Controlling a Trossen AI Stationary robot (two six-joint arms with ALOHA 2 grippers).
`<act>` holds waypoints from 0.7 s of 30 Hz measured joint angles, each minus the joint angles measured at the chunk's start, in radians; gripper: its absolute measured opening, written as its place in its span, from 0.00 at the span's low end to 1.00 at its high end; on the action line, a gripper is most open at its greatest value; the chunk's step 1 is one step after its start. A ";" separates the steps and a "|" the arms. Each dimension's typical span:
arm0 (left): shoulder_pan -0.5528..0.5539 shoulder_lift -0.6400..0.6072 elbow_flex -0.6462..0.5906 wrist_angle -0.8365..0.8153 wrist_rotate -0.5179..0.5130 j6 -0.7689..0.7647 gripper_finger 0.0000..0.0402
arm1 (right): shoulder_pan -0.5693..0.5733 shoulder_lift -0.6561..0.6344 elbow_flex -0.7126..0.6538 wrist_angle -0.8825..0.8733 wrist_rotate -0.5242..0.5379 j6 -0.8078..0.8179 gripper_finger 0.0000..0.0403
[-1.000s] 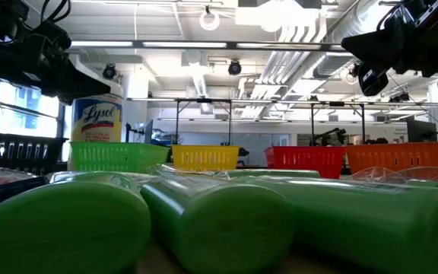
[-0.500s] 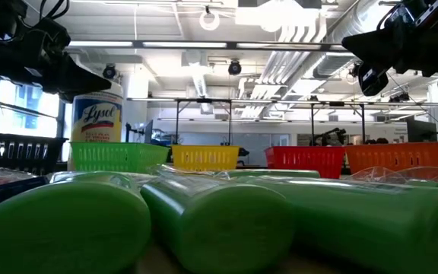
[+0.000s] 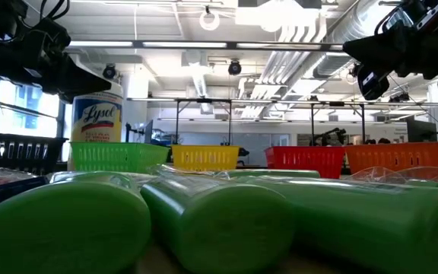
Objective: Pick & Place Travel size toiletries
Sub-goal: Put the green shampoo into yellow basket
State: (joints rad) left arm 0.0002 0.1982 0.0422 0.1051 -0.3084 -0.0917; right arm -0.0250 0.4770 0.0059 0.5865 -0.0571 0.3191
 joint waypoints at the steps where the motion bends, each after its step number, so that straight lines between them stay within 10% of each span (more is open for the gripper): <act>1: 0.000 0.000 0.000 0.000 0.000 0.000 0.00 | 0.000 0.000 0.000 0.000 -0.005 0.000 0.01; 21: 0.000 0.000 0.000 0.005 0.002 -0.001 0.00 | 0.000 0.007 0.033 0.001 -0.129 -0.009 0.01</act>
State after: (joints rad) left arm -0.0002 0.1985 0.0422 0.1101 -0.3060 -0.0925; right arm -0.0250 0.4837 0.0393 0.5876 -0.1861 0.3103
